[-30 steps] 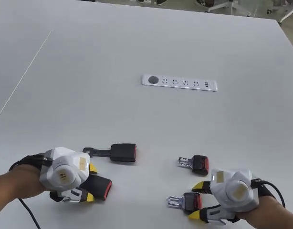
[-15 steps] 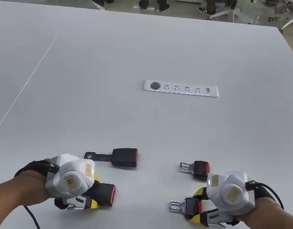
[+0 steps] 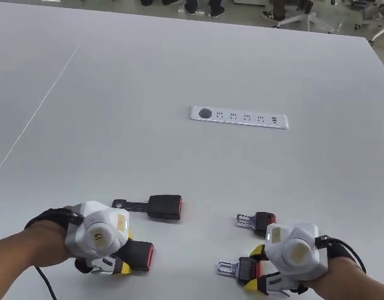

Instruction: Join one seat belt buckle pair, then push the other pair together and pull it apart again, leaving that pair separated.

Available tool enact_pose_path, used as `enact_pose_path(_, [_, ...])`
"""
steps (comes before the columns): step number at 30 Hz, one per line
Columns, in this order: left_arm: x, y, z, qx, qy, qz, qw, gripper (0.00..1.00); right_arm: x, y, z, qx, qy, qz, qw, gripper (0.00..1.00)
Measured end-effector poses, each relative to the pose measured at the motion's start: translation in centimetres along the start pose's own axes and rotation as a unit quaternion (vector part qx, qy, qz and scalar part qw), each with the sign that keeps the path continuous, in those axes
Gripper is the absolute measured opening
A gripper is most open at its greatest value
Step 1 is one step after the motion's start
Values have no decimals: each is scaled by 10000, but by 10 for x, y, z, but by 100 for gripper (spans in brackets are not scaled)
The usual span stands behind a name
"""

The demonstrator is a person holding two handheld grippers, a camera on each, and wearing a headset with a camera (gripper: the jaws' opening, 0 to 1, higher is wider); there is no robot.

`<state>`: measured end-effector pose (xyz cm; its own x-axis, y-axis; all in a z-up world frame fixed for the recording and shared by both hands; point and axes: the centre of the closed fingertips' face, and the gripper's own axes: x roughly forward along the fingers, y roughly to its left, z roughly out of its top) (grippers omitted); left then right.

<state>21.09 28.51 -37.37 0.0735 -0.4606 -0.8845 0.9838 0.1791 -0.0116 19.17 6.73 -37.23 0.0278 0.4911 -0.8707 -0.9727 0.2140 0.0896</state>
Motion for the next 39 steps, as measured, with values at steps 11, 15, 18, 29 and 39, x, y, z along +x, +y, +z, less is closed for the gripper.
enact_pose_path(11, [0,-1,2,-58,37,10,10000,36,11,3,20,-40,-33,57,10000,34])
enact_pose_path(15, [0,-1,1,-69,52,27,10000,36,16,4,29,-105,-52,73,9999,34])
enact_pose_path(18, [0,-1,1,-102,63,32,9999,36,19,5,36,-159,-77,83,9998,34])
enact_pose_path(29, [0,-2,1,-83,74,10,9999,36,32,7,57,-308,-180,101,9993,34])
enact_pose_path(39, [0,-2,0,-70,103,-2,9999,36,43,12,77,-453,-296,188,9984,34])
